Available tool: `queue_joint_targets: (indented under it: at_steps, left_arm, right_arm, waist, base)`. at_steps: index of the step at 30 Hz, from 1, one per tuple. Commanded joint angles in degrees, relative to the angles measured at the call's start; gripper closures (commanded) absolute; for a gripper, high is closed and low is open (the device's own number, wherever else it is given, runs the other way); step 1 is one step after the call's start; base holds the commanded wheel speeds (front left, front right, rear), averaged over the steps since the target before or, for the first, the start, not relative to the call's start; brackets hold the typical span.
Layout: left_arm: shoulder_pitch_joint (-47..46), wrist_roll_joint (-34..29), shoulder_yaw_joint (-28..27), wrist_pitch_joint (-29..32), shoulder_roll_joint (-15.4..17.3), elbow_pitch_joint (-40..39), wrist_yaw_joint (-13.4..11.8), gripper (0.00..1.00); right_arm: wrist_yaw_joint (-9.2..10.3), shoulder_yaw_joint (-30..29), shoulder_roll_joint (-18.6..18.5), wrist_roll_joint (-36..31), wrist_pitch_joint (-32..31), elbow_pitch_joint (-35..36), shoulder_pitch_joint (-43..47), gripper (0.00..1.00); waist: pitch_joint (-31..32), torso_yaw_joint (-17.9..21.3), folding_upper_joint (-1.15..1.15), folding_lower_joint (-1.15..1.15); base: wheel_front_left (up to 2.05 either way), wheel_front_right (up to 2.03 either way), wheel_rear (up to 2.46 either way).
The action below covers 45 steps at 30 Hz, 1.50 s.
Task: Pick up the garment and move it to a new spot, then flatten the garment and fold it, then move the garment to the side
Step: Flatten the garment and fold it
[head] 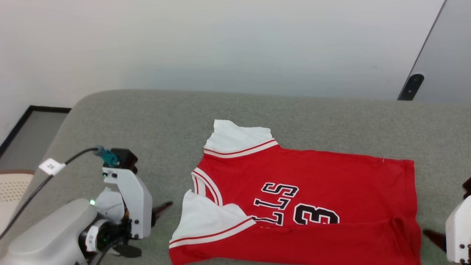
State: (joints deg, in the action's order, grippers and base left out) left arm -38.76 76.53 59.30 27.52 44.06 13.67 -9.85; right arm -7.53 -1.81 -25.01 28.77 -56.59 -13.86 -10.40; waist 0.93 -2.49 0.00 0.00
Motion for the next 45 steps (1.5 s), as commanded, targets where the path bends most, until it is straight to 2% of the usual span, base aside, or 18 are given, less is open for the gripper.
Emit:
queue_joint_targets:
  at_steps: [1, 5, 10, 18, 21, 26, 31, 32, 37, 45]
  left_arm:
    - [0.73, -0.5, -0.74, -2.0, -0.35, -0.05, 0.6, 0.0]
    - [0.24, -2.38, -1.69, -6.73, -0.92, -0.34, 2.26, 0.0]
    - [-1.92, -6.09, -2.22, -12.38, -1.86, 0.42, 4.96, 0.0]
    - [-8.12, -12.25, -4.33, -22.39, -4.69, 4.36, 9.28, 0.0]
    - [-10.96, -13.68, -4.76, -23.4, -5.38, 6.67, 9.98, 0.0]
    - [-16.92, -13.07, -5.06, -19.25, -6.38, 10.56, 12.05, 0.0]
    - [-23.74, -9.87, -4.38, -8.38, -5.31, 13.44, 15.57, 0.0]
    - [-23.74, -9.87, -4.38, -8.38, -5.31, 13.44, 15.57, 0.0]
    - [-30.11, -9.1, -3.51, 0.11, -4.25, 16.4, 16.59, 0.0]
    - [-36.61, -9.68, -1.06, 7.02, -2.74, 18.55, 17.38, 0.0]
  right_arm:
    - [0.1, -1.26, 0.58, 0.33, 2.87, 3.16, 1.76, 0.0]
    - [0.09, -2.56, 1.61, -0.41, 13.54, 11.16, 4.98, 0.0]
    - [0.1, -2.85, 3.66, -3.02, 28.54, 16.89, 9.29, 0.0]
    - [0.1, 2.41, 5.11, -10.19, 52.29, 19.3, 12.21, 0.0]
    - [0.1, 4.72, 5.73, -12.24, 58.89, 18.82, 11.49, 0.0]
    - [0.1, 6.49, 6.86, -13.45, 64.62, 16.91, 9.44, 0.0]
    - [0.1, 7.48, 7.43, -13.73, 67.17, 15.38, 6.23, 0.0]
    - [0.1, 7.48, 7.43, -13.73, 67.17, 15.38, 6.23, 0.0]
    - [0.1, 8.14, 8.16, -13.78, 68.66, 14.61, 3.51, 0.0]
    - [0.1, 10.46, 9.37, -13.79, 70.44, 13.55, -0.17, 0.0]
  waist:
    - [0.8, -0.6, 0.0, 0.0]
    - [1.23, -0.89, 0.0, 0.0]
    - [1.09, -0.63, 0.0, 0.0]
    - [-1.48, 2.06, 0.0, 0.0]
    - [-4.23, 3.69, 0.0, 0.0]
    - [-10.08, 6.51, 0.0, 0.0]
    - [-16.54, 9.56, 0.0, 0.0]
    - [-16.54, 9.56, 0.0, 0.0]
    - [-22.01, 11.96, 0.0, 0.0]
    - [-28.19, 15.51, 0.0, 0.0]
  base:
    - [0.0, 0.0, 0.0]
    - [0.0, 0.0, 0.0]
    - [0.0, 0.0, 0.0]
    - [0.0, 0.0, 0.0]
    - [0.0, 0.0, 0.0]
    - [0.0, 0.0, 0.0]
    - [0.0, 0.0, 0.0]
    - [0.0, 0.0, 0.0]
    - [0.0, 0.0, 0.0]
    - [0.0, 0.0, 0.0]
